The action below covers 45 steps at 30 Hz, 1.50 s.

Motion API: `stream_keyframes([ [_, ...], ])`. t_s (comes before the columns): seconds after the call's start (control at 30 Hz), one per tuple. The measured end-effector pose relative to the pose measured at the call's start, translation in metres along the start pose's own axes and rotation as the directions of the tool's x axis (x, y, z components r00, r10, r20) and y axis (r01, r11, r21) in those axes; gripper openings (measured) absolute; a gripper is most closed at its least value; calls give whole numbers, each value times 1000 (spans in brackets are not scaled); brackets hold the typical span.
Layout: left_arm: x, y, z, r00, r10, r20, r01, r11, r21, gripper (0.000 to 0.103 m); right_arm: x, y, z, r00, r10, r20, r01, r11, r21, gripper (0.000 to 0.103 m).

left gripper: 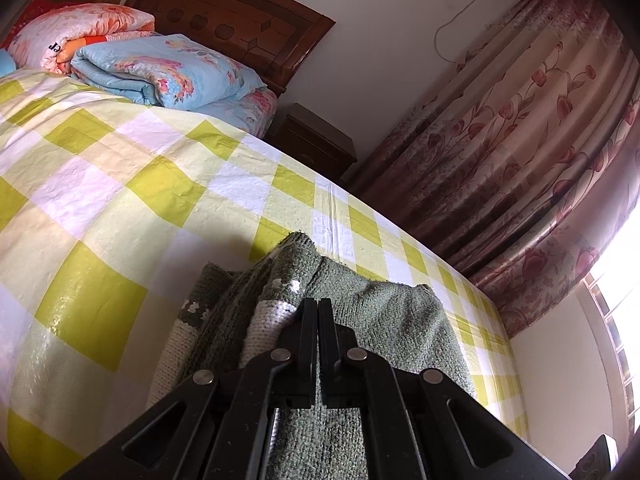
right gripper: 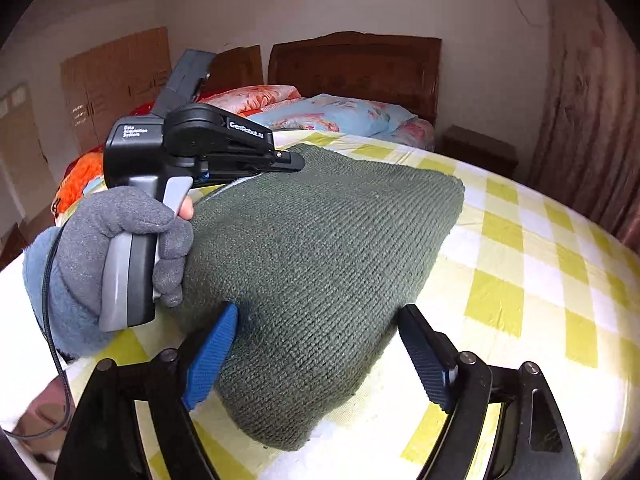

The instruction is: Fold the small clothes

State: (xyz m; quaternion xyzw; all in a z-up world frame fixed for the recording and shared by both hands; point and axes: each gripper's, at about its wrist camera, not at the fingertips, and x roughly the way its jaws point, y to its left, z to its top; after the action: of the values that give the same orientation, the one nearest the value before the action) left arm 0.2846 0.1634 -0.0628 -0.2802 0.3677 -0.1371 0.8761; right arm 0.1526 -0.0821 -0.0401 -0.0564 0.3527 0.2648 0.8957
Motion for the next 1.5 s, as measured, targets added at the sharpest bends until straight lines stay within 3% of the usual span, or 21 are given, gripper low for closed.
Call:
stream_keyframes([
  [0.07,-14,-1,-5,1000,-27,-4,27,1000,4,6,-13,2,-2,1000,-17,8,17,1000,0,103],
  [0.13,-43,-8,-19,998,-20,57,17,998,54,33,-35,4,-7,999,-18,48,19,1000,-5,103],
  [0.17,-61,-13,-29,995,-2,96,-7,996,92,41,-48,4,-11,997,-15,75,15,1000,3,103],
  [0.23,-101,-26,-49,984,25,179,-56,984,169,74,-70,1,-21,992,-11,124,8,1000,25,103],
  [0.3,-144,-42,-71,958,59,280,-128,963,237,86,-89,0,-32,986,-17,166,10,999,46,103],
  [0.43,-204,-76,-114,896,146,419,-303,891,337,87,-127,10,-61,960,-98,262,66,990,128,103],
  [0.53,-221,-90,-146,833,252,493,-447,831,330,87,-144,22,-82,946,-124,300,84,986,143,103],
  [0.6,-220,-92,-166,809,320,494,-509,802,313,87,-148,27,-92,944,-146,297,109,984,138,103],
  [0.73,-207,-80,-189,845,352,402,-483,824,295,87,-153,27,-106,940,-187,284,150,978,147,103],
  [0.97,-196,-83,-208,856,355,377,-479,819,315,86,-160,13,-115,931,-222,291,162,963,217,103],
  [1.27,-195,-97,-217,860,326,393,-474,795,378,86,-160,23,-114,925,-224,308,177,969,174,103],
  [1.5,-196,-97,-217,861,324,392,-472,796,379,86,-160,22,-114,926,-224,304,174,968,181,103],
])
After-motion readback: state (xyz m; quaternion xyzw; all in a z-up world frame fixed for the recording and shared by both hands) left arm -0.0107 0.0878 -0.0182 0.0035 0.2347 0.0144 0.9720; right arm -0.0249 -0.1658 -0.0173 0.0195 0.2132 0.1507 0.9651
